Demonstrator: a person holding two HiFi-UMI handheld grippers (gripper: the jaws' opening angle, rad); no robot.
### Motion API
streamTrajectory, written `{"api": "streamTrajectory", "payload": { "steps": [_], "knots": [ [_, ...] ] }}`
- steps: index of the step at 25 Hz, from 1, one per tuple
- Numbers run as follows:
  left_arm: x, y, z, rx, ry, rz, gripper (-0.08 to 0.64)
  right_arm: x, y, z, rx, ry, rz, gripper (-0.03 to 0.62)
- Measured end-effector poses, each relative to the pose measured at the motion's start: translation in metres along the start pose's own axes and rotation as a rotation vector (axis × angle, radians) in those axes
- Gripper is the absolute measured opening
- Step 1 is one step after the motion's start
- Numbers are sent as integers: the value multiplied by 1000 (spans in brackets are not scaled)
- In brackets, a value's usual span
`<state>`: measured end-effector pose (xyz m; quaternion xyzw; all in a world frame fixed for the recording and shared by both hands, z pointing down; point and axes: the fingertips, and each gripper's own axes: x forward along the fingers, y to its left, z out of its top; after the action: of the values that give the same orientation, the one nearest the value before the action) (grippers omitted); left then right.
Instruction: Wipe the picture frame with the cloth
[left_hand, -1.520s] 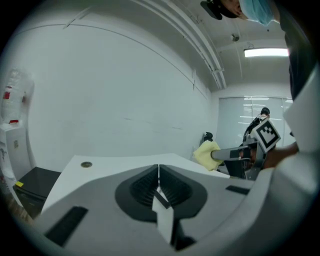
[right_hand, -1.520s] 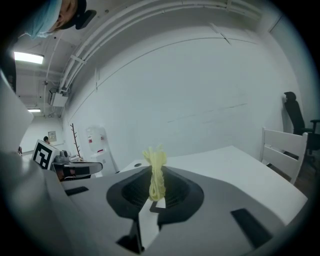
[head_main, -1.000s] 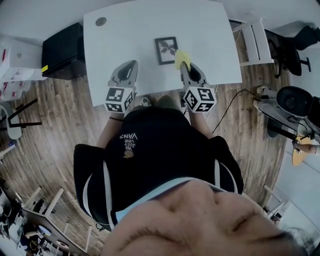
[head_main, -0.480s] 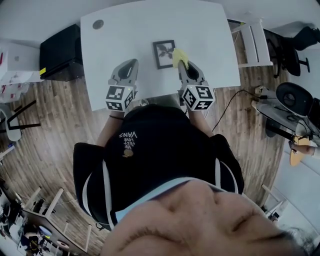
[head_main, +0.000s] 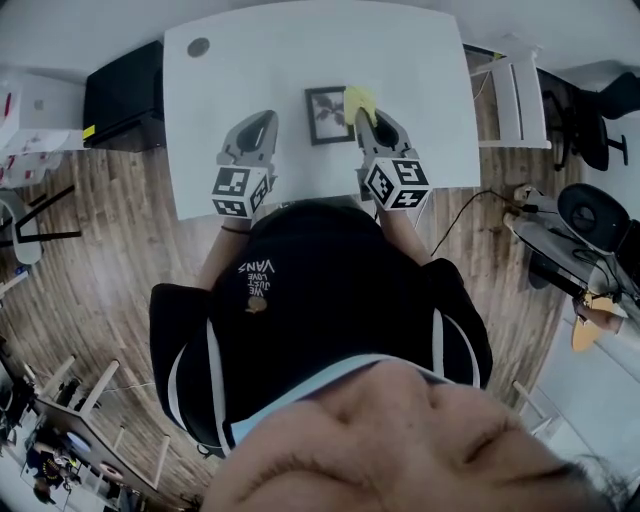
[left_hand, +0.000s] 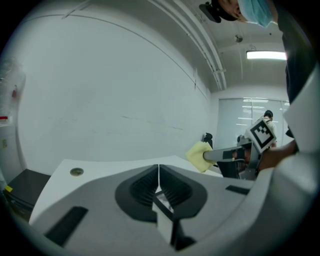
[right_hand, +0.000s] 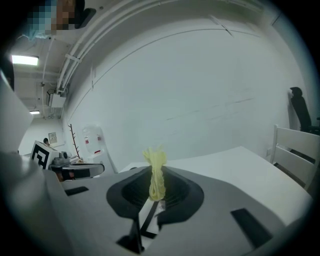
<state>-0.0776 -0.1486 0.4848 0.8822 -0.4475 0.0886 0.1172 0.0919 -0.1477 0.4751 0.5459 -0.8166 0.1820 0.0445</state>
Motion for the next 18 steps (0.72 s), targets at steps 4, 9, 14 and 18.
{"api": "streamTrajectory", "payload": {
  "steps": [4, 9, 14, 18],
  "knots": [
    [6, 0, 4, -8, -8, 23, 18, 13, -4, 8, -10, 2, 36, 46],
    [6, 0, 4, -18, -14, 56, 18, 25, -3, 12, -23, 9, 79, 46],
    [6, -3, 3, -25, -16, 85, 18, 35, -3, 13, -34, 18, 119, 46],
    [4, -3, 3, -32, -14, 108, 18, 48, -2, 10, -34, 39, 146, 46]
  ]
}}
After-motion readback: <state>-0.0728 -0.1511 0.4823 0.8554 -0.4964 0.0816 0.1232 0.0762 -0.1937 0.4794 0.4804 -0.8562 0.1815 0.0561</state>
